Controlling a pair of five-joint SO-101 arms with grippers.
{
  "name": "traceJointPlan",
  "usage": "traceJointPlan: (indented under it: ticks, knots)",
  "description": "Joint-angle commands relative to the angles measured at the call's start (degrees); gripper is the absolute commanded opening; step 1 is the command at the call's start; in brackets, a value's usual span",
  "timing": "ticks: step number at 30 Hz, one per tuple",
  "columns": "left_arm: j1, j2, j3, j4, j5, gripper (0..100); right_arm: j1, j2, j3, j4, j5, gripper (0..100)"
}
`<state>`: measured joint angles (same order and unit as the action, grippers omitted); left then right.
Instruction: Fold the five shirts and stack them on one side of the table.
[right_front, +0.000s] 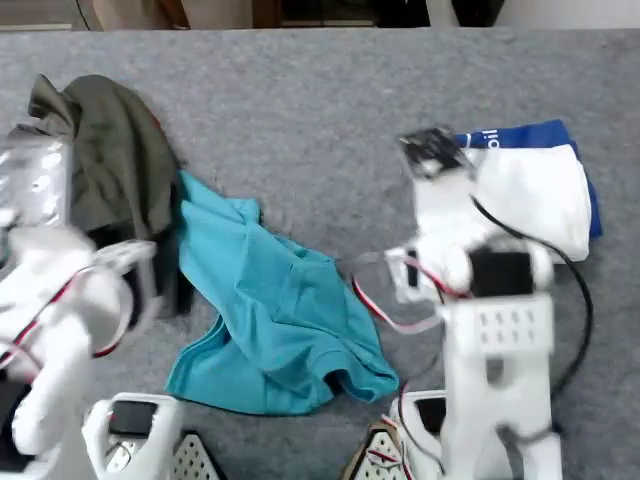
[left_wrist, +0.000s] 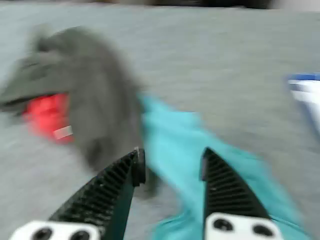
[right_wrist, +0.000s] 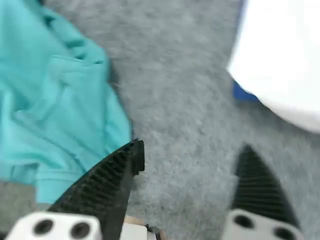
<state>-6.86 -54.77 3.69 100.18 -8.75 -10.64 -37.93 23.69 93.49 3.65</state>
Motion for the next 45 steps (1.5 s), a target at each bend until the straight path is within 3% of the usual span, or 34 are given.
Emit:
traceJointPlan:
  ticks: [1,5,9,12,16,18,24,27,35,45]
  knots:
    - [-14.1,-1.5,12.0,0.5,-4.0,17,-9.9,10.1,-9.1,0.4,-0.4,14.7]
    - [-22.9,-2.0,24.9,-2.1,-4.2,17,-15.9,20.4,-13.6,-1.3,1.1,6.8]
    - [-28.1,-1.5,36.4,-11.8,-4.2,17,-16.6,32.3,-14.6,-3.6,4.3,8.6]
    - [-28.0,-2.0,45.3,-18.1,-8.0,17,-16.5,41.2,-14.7,-4.9,3.9,15.7]
    - [-26.7,-2.0,51.3,-18.7,-12.0,16,-18.9,49.6,-16.2,-4.7,3.8,25.6]
    - [-26.5,-2.1,53.1,-18.6,-12.5,16,-20.9,51.8,-17.8,-1.8,3.8,25.4]
    - [-26.5,-2.1,54.8,-19.0,-12.5,16,-22.3,52.3,-25.5,8.5,4.2,10.7]
    - [-26.5,-2.1,54.9,-19.1,-12.5,16,-22.8,51.6,-26.4,8.7,4.5,10.2]
    - [-26.8,-2.1,58.5,-24.0,-12.6,16,-32.2,46.0,-24.2,8.5,15.2,12.0]
    - [-26.5,-2.1,59.2,-25.0,-12.6,16,-34.4,45.9,-21.3,8.5,21.8,12.3]
